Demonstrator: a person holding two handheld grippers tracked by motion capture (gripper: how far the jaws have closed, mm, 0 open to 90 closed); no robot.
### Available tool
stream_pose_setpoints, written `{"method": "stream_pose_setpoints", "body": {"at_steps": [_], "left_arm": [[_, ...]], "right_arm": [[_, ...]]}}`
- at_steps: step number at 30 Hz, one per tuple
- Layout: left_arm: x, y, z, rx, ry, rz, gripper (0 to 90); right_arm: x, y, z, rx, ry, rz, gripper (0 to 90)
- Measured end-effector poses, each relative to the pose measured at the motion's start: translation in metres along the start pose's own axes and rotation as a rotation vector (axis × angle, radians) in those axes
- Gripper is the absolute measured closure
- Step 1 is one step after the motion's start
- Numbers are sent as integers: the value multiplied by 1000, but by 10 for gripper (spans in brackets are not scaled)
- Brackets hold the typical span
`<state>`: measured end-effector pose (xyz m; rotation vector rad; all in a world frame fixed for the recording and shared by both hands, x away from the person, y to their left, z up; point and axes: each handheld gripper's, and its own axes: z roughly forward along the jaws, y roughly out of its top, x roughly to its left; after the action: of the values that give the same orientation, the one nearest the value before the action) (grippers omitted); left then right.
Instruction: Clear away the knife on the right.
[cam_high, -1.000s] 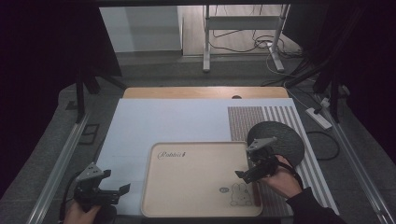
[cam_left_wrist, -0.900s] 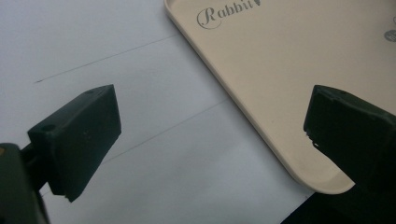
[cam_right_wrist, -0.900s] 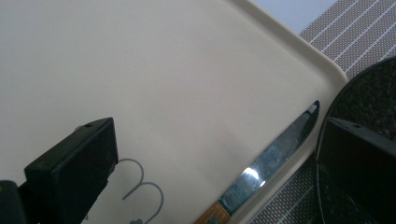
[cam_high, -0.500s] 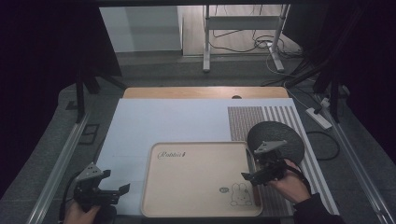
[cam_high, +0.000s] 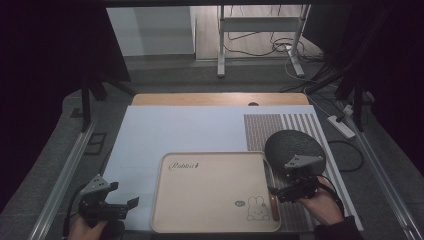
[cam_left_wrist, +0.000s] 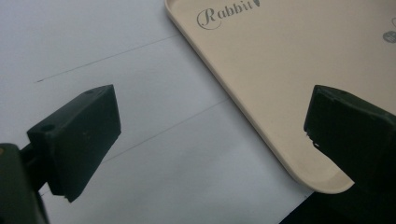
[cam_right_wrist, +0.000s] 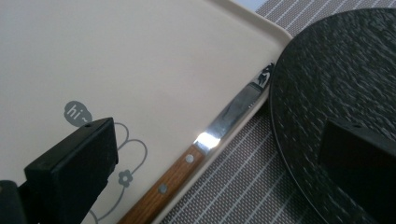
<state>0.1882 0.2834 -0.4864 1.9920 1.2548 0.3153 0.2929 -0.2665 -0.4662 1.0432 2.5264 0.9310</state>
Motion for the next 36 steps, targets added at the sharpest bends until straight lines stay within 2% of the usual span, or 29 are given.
{"method": "stream_pose_setpoints", "body": {"at_steps": [25, 36], "left_arm": [[0, 0, 0, 1, 1, -3, 38], [0, 0, 0, -1, 2, -8, 38]], "right_arm": [[-9, -32, -31, -39, -70, 94, 0], [-13, -49, -44, -58, -127, 152, 0]]}}
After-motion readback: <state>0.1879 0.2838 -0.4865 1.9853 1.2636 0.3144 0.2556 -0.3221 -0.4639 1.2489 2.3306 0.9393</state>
